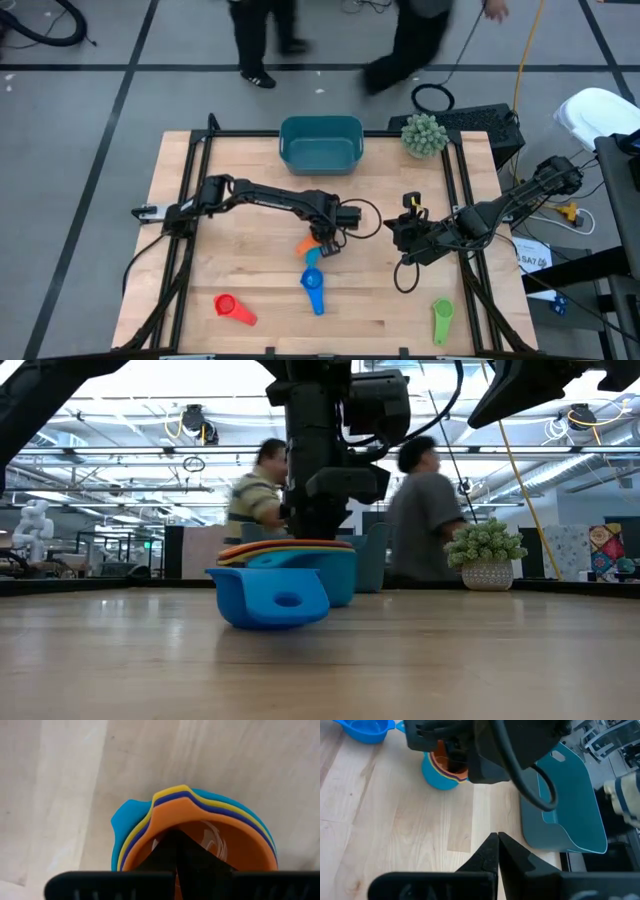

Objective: Nest measuring cups in basket
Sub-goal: Stack the nest measuring cups on top of the light blue measuring cup, then stack the blue measuring cup on top of the orange measuring cup

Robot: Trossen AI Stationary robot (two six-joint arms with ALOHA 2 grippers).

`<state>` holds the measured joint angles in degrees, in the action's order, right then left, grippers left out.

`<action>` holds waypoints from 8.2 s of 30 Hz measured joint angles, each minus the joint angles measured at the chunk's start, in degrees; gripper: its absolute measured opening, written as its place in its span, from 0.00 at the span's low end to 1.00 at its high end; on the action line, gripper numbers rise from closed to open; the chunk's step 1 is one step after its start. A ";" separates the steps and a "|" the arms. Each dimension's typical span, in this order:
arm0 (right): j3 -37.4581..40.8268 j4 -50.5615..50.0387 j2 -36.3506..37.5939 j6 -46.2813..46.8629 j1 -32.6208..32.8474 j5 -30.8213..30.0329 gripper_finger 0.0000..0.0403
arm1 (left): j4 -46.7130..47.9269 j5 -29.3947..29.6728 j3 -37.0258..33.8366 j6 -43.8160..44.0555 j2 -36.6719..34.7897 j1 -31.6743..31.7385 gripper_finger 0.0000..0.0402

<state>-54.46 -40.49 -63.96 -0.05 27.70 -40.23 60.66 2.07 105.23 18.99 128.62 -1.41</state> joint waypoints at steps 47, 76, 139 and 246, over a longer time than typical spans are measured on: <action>0.04 -7.55 -0.02 9.33 0.13 -0.02 0.00 | 21.27 7.25 4.98 55.26 -0.16 -20.62 0.30; 0.04 -7.85 -0.02 9.86 0.15 1.55 0.00 | 12.38 5.47 4.07 62.59 -0.20 -21.23 0.30; 0.04 -7.80 -0.02 11.34 0.17 4.61 0.00 | 8.11 10.40 -4.04 24.79 -16.09 -2.28 0.02; 8.20 1.42 0.00 16.94 0.22 13.85 0.00 | 19.19 10.60 -14.16 30.44 -13.27 -8.22 0.61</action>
<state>-46.26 -39.07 -63.96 16.88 27.92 -26.38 79.84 12.67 91.07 49.43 115.35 -9.63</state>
